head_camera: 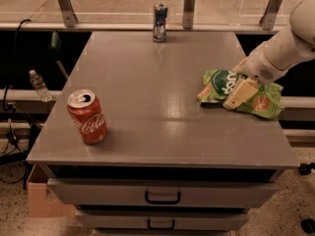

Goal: Move green rice chip bag near redbull can

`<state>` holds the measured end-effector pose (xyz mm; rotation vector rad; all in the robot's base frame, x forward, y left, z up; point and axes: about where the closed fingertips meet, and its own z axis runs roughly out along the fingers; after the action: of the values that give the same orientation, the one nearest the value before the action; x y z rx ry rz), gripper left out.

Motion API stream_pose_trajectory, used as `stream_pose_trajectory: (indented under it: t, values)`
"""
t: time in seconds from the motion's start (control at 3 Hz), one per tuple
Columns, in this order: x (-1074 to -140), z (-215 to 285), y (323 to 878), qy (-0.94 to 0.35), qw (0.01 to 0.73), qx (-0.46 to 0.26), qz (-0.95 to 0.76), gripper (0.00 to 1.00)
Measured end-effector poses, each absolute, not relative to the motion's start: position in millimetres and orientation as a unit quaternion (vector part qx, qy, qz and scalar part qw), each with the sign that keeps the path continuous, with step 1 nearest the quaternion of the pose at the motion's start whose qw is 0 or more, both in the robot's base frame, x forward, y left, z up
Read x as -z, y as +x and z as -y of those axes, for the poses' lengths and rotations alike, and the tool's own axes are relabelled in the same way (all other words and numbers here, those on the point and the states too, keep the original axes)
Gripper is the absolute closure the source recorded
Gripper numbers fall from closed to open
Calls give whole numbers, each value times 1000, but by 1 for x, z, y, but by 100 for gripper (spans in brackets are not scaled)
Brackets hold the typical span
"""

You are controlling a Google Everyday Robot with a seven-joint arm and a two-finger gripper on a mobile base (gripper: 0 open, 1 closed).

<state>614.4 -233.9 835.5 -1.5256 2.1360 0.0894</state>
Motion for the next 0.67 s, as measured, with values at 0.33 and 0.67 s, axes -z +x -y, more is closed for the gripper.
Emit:
stream_pose_trajectory:
  t: [0.33,0.67]
  values:
    - [-838,235,616,-561,259,-34,-786,64]
    - [-841,235,617,-561,259,-34,-786,88]
